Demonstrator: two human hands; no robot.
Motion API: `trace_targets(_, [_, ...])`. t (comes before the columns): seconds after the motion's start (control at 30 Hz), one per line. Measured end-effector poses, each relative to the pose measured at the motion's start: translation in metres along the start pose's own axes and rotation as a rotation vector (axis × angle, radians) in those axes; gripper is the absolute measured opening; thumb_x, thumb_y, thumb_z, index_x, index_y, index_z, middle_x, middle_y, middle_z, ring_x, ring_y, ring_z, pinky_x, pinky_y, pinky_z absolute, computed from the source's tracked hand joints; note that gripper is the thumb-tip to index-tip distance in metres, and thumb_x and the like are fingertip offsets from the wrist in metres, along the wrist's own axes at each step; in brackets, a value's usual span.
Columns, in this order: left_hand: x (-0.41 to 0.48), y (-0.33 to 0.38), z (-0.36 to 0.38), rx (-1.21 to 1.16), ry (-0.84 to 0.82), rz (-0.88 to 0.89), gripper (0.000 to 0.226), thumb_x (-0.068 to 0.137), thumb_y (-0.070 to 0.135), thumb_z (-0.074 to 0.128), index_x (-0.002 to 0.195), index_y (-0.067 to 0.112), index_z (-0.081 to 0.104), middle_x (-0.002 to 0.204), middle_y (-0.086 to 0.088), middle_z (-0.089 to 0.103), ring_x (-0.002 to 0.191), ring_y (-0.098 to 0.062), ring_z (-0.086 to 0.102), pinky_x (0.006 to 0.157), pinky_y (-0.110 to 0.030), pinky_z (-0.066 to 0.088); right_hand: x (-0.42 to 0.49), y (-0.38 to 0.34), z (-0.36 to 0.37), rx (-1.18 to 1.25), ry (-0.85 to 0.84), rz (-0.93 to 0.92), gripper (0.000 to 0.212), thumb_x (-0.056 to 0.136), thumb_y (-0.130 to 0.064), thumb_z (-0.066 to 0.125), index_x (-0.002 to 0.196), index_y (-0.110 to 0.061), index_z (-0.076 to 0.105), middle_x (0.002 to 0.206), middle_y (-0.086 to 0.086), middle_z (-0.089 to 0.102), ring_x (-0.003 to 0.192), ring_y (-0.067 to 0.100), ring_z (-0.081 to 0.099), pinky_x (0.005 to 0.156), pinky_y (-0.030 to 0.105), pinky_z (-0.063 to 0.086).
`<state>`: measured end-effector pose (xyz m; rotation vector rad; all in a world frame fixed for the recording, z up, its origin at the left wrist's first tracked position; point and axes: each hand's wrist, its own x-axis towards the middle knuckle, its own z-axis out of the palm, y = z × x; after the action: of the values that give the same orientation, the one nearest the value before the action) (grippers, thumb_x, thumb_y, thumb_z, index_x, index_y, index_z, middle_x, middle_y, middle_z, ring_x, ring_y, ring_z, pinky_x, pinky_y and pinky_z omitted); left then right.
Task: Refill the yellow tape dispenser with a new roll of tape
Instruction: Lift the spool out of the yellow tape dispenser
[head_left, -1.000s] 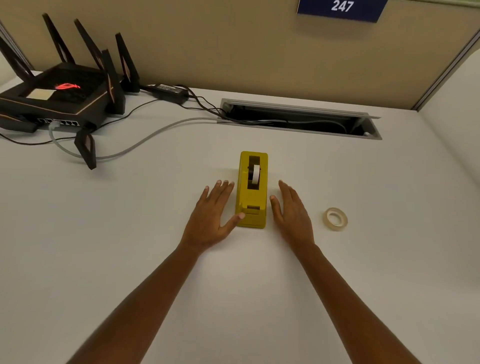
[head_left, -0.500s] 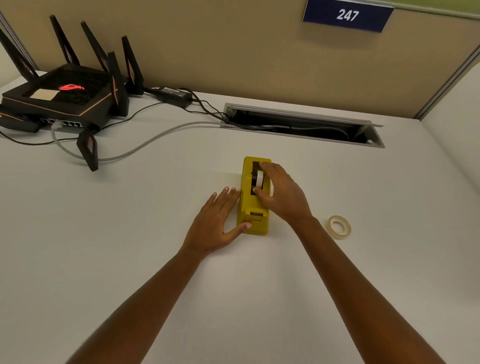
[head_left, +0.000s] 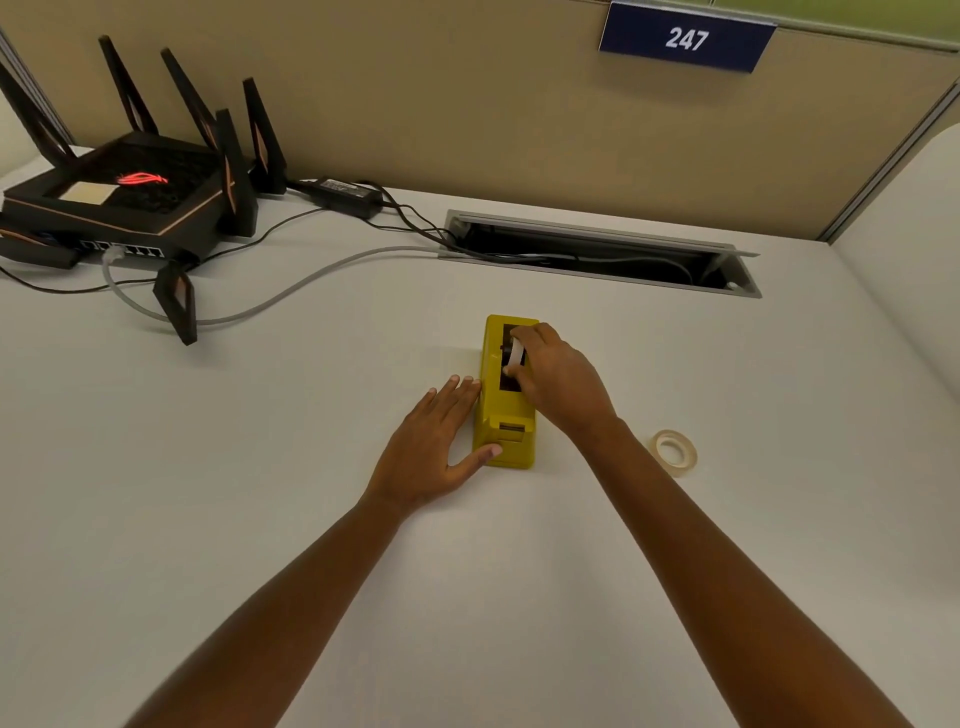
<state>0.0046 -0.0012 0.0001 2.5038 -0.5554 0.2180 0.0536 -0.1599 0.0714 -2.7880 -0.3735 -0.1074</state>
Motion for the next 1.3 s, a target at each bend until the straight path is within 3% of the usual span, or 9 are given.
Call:
trace_targets(0.2, [0.000,0.000,0.000,0.008,-0.006,-0.005,0.093,0.073,0.077,0.012,0.140,0.012,0.022,0.149,-0.007,0.031,0.139,-0.013,0.017,0.114,-0.026,0.011,0.001,-0.002,0.000,-0.021,-0.027,0.029,0.049,0.093,-0.025,0.048,0.136,-0.008,0.032,0.140,0.014,0.041,0.111,0.034,0.056,0.092,0.039,0.048])
trace_targets(0.37, [0.000,0.000,0.001,0.005,-0.006,-0.011,0.092,0.074,0.077,0.014,0.140,0.013,0.023,0.149,-0.007,0.032,0.140,-0.018,0.021,0.114,-0.028,0.012,0.002,0.000,-0.007,0.006,-0.074,0.029,0.065,0.083,-0.028,0.064,0.136,-0.008,0.032,0.138,0.014,0.040,0.113,0.035,0.054,0.093,0.040,0.048])
trace_targets(0.57, [0.000,0.000,0.001,0.003,-0.002,-0.018,0.092,0.073,0.077,0.014,0.140,0.013,0.024,0.149,-0.007,0.032,0.140,-0.019,0.022,0.114,-0.028,0.013,0.002,-0.004,-0.007,-0.032,-0.054,0.027,0.049,0.082,-0.022,0.064,0.124,-0.005,0.045,0.133,0.014,0.042,0.099,0.034,0.060,0.083,0.034,0.050])
trace_targets(0.87, [0.001,-0.001,0.001,-0.003,-0.010,-0.032,0.095,0.071,0.079,0.013,0.140,0.015,0.022,0.150,-0.006,0.030,0.141,-0.018,0.020,0.114,-0.029,0.014,0.010,-0.008,-0.011,-0.071,-0.061,0.016,0.052,0.086,-0.021,0.060,0.130,-0.007,0.036,0.131,0.016,0.050,0.109,0.032,0.057,0.089,0.036,0.050])
trace_targets(1.3, [0.001,0.001,0.000,-0.009,-0.019,-0.040,0.096,0.070,0.080,0.012,0.140,0.015,0.022,0.150,-0.006,0.029,0.142,-0.018,0.019,0.115,-0.030,0.014,0.005,-0.003,-0.002,-0.155,-0.018,-0.043,0.041,0.094,-0.021,0.044,0.131,-0.006,0.035,0.129,0.018,0.053,0.099,0.036,0.062,0.080,0.039,0.052])
